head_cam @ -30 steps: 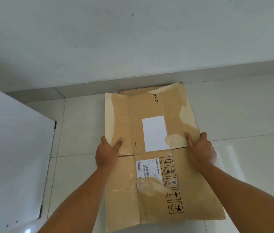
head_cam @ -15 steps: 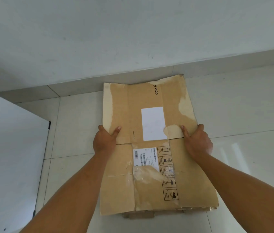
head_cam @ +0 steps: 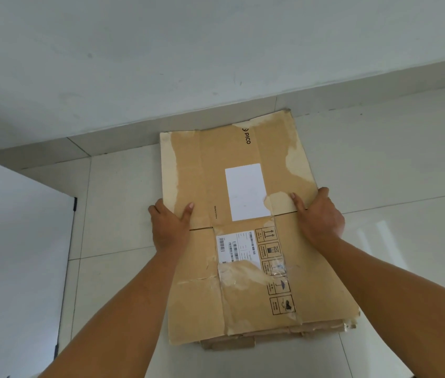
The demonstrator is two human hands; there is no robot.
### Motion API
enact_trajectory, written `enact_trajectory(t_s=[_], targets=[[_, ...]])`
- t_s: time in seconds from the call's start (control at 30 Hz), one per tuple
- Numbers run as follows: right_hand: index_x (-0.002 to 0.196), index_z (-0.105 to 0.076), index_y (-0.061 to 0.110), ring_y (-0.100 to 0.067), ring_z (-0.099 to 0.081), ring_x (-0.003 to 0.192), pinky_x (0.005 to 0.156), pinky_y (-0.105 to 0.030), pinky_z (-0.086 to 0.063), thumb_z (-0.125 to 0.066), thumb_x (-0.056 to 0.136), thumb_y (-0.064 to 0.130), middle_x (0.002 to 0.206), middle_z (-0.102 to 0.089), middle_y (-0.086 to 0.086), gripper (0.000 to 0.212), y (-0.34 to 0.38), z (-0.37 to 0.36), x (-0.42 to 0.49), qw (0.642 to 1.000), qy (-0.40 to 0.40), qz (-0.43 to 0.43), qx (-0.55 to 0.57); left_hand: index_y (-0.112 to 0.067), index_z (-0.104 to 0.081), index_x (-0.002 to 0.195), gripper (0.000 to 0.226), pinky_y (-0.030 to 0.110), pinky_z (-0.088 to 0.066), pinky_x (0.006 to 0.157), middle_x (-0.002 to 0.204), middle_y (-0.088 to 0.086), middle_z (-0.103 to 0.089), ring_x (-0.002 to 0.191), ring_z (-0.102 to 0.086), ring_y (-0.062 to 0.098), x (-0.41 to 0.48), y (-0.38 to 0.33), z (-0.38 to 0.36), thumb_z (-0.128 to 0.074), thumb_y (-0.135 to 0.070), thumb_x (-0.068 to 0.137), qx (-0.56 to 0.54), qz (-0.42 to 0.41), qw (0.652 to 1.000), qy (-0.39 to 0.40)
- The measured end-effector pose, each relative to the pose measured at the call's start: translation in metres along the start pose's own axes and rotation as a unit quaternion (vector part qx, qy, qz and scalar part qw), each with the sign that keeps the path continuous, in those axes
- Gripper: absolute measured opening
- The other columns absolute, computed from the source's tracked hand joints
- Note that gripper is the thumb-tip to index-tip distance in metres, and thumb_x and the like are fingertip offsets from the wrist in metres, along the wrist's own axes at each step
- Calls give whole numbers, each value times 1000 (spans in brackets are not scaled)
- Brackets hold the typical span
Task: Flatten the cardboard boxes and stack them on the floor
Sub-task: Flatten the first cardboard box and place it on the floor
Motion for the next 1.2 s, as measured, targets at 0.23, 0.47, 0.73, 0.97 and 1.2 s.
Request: enact_trajectory(t_s=[0.23, 0.47, 0.73, 0.97, 1.2], targets=[[163, -17, 14, -31, -16, 156, 127, -45, -17, -47, 101, 57, 169, -18, -10, 80, 45, -18, -34, 981, -11, 189, -31, -15, -8, 162, 75, 43, -14, 126, 169, -1, 2, 156, 0, 21, -63, -52, -48, -43, -47, 104, 59, -291, 952, 75], [164, 9, 14, -19, 21, 157, 129, -43, 6, -20, 103, 68, 172, 18, 0, 87, 74, -72, -68, 934, 62, 333, -112, -15, 6, 161, 72, 45, 0, 127, 168, 1, 17, 154, 18, 18, -72, -50, -77, -20, -52, 105, 173, -331, 923, 89], [163, 14, 12, -21, 22, 157, 129, -45, 4, -20, 105, 65, 171, 21, -3, 86, 75, -75, -68, 927, 70, 339, -142, -14, 11, 160, 73, 44, 3, 126, 167, 2, 22, 153, 22, 19, -72, -51, -80, -19, -52, 105, 199, -316, 922, 105], [160, 20, 13, -22, 29, 154, 127, -48, 12, 7, 92, 73, 168, 27, -2, 92, 80, -56, -70, 922, 127, 291, -222, -15, 23, 156, 80, 43, 11, 125, 161, -1, 35, 147, 36, 16, -68, -55, -75, -19, -58, 103, 197, -290, 910, 221], [160, 19, 10, -26, 30, 153, 128, -49, 6, 12, 92, 69, 168, 27, -5, 91, 124, 69, -136, 920, 140, 275, -243, -11, 13, 159, 79, 36, 13, 124, 166, 1, 20, 152, 23, 16, -97, -72, 74, -20, -58, 104, 149, -221, 941, 210]])
Point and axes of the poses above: each hand's wrist, its own x-axis towards the middle knuckle, its own z-axis out of the back of the hand, y = z × x, the point moved 10 cm from there along x, towards the middle knuckle
